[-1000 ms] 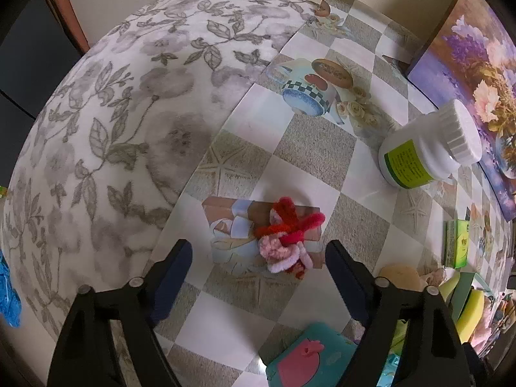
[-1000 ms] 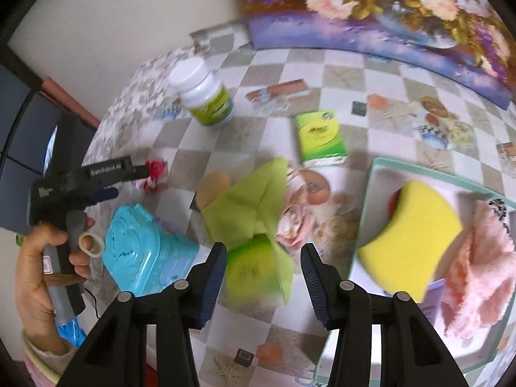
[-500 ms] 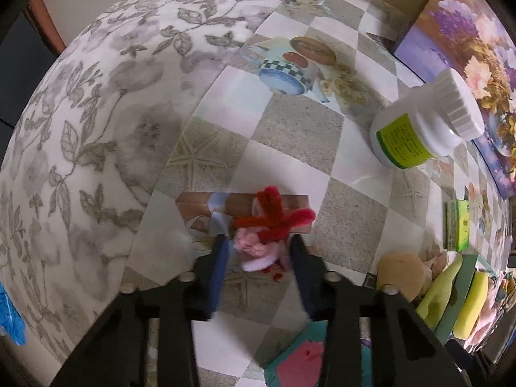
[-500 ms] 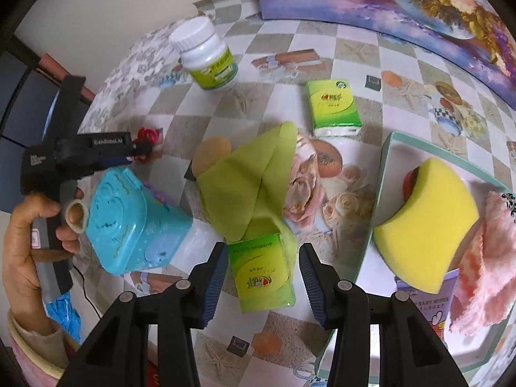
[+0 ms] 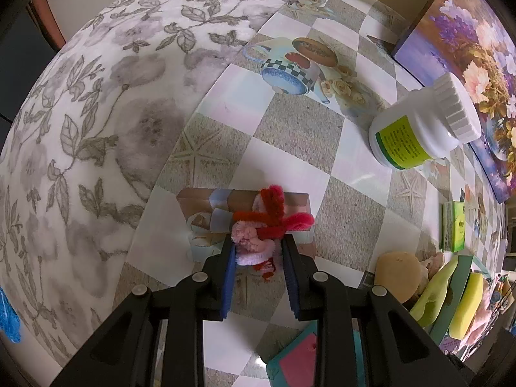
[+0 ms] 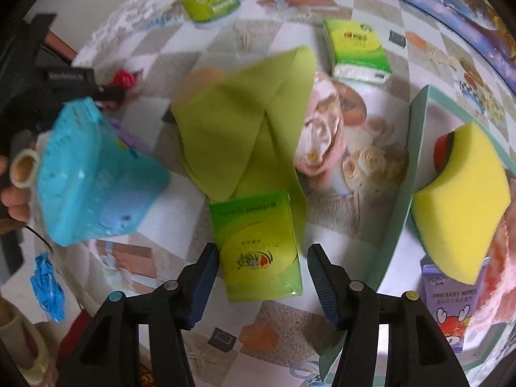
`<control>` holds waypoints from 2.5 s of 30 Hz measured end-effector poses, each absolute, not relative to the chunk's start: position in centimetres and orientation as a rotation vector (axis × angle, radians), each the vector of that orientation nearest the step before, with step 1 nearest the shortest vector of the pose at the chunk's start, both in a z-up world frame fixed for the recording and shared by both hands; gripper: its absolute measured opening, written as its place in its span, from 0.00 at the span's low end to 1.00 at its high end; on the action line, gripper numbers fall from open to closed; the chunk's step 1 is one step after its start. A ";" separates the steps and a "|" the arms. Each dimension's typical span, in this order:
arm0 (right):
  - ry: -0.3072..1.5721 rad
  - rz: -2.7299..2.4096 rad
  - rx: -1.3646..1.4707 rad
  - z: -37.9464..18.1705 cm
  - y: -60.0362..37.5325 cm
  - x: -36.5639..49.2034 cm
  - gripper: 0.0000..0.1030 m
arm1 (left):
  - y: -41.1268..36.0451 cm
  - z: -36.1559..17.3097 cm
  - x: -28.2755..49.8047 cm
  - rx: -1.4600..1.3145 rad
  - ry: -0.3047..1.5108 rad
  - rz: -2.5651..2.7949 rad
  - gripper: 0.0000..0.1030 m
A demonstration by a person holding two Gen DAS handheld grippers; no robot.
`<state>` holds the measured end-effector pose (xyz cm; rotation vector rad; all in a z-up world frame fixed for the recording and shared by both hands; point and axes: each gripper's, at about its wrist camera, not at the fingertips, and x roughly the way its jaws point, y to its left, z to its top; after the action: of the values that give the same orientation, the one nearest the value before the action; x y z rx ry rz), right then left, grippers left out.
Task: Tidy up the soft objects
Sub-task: 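Grasp the red pipe-cleaner toy with the left gripper while the right gripper grasps the green tissue pack, then lift the red toy with the left gripper while the right gripper lifts the green tissue pack, then drop the red toy and green tissue pack into the white tray, opening both grippers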
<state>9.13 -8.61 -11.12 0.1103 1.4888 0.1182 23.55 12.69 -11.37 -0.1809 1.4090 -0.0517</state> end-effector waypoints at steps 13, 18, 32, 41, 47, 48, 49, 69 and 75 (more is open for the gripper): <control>1.388 0.110 0.176 -8.1 -10.4 9.1 0.50 | 13.3 -10.8 23.2 -0.216 1.390 -0.054 0.26; 1.334 0.085 0.222 -6.4 -12.2 8.9 0.50 | 13.9 -10.4 23.1 -0.221 1.382 -0.038 0.26; 1.243 0.036 0.310 -3.4 -15.5 8.7 0.50 | 16.4 -5.5 21.5 -0.258 1.273 -0.014 0.26; 1.145 -0.034 0.390 -0.6 -19.0 7.0 0.50 | 14.6 0.4 19.4 -0.259 1.142 -0.051 0.26; 1.081 -0.114 0.439 1.0 -23.3 4.6 0.50 | 11.2 2.8 17.4 -0.220 1.088 -0.105 0.26; 1.069 -0.133 0.459 1.2 -24.5 4.0 0.50 | 10.5 3.0 17.2 -0.210 1.084 -0.116 0.26; 1.061 -0.152 0.473 1.3 -25.5 3.5 0.50 | 9.8 3.2 16.9 -0.199 1.079 -0.131 0.26; 1.011 -0.549 0.697 -0.4 -41.5 -6.6 0.50 | -14.0 2.2 6.5 0.260 1.096 -0.595 0.26; 1.156 -0.560 0.708 -4.4 -42.0 -6.4 0.50 | -17.7 -2.0 4.0 0.343 1.218 -0.664 0.26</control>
<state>-6.44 -41.99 -4.37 0.7076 1.1558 -0.5601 4.05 -17.67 -1.97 0.3435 1.2179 -0.6637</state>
